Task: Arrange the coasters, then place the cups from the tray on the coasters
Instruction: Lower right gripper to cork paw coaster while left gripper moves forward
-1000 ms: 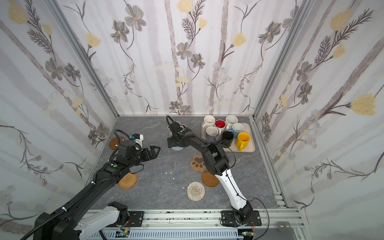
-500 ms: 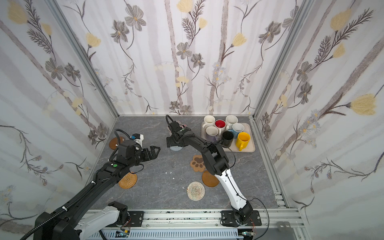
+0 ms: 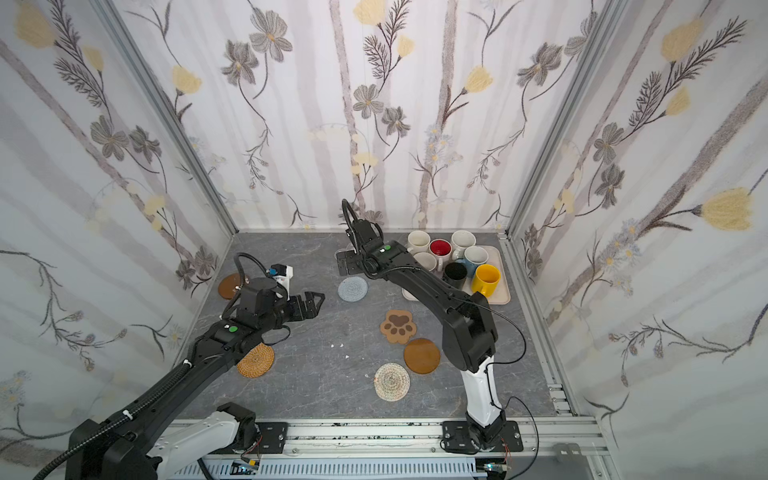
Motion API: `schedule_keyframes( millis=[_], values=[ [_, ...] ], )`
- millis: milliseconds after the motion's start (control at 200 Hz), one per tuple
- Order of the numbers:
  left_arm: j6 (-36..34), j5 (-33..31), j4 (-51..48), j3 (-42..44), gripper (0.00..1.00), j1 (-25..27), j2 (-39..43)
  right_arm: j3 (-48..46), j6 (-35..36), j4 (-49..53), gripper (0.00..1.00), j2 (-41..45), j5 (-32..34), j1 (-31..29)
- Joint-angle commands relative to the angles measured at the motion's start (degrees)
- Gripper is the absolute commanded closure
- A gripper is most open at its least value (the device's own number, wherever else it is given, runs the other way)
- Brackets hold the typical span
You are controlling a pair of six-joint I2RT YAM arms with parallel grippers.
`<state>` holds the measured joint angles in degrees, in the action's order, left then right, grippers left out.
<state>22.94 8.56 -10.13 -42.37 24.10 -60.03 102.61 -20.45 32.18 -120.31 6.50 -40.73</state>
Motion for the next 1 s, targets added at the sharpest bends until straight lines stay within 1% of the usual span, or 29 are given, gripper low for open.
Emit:
schedule_keyframes(
  millis=[0, 110, 195, 215, 270, 345, 400, 500, 545, 645, 739, 859, 994],
  values=[
    [1.2, -3.7, 0.2, -1.4, 0.0, 2.7, -1.1, -10.5, 1.5, -4.3, 0.0, 9.3, 2.8, 0.4],
    [2.9, -6.0, 0.2, -2.1, 0.0, 6.2, -2.3, -24.4, 0.1, -8.2, 0.0, 20.7, 2.0, 1.5],
    [4.1, -7.1, 0.1, -2.4, 0.0, 8.9, -2.8, -34.2, -2.0, -10.6, 0.0, 28.4, -0.6, 2.8],
    [4.4, -6.9, 0.0, -2.4, 0.0, 9.6, -2.9, -36.3, -2.7, -11.0, 0.0, 31.4, -1.4, 3.1],
    [5.6, -6.8, -0.4, -2.7, 0.0, 11.8, -2.5, -41.5, -3.9, -11.8, 0.0, 36.2, -3.4, 3.8],
    [7.8, -9.3, -0.3, -1.7, 0.0, 15.3, -1.2, -48.6, -6.0, -13.2, 0.0, 42.6, -4.8, 4.3],
    [8.4, -9.9, -0.4, -1.4, 0.0, 17.1, -1.8, -53.8, -8.0, -14.5, 0.0, 47.5, -5.5, 5.0],
    [8.8, -9.5, -0.4, -1.3, 0.0, 18.6, -4.3, -62.4, -10.9, -15.9, 0.0, 55.6, -5.3, 5.9],
    [9.1, -9.2, -0.3, -1.3, 0.0, 19.2, -5.2, -64.8, -11.9, -15.8, 0.0, 58.3, -5.5, 6.4],
    [9.8, -9.5, 0.1, -0.5, 0.0, 21.5, -6.6, -68.4, -13.2, -15.3, 0.0, 62.2, -7.0, 8.3],
    [9.1, -10.6, 0.2, 0.2, 0.0, 23.4, -6.7, -71.0, -13.8, -16.5, 0.0, 63.6, -8.2, 9.1],
    [10.8, -14.3, 0.7, 3.2, 0.0, 23.8, -3.1, -73.7, -14.5, -19.4, 0.0, 62.9, -10.5, 9.7],
    [13.8, -16.3, 2.5, 8.3, 0.0, 23.8, 1.8, -76.5, -15.8, -24.0, 0.01, 59.9, -13.8, 10.1]
  ],
)
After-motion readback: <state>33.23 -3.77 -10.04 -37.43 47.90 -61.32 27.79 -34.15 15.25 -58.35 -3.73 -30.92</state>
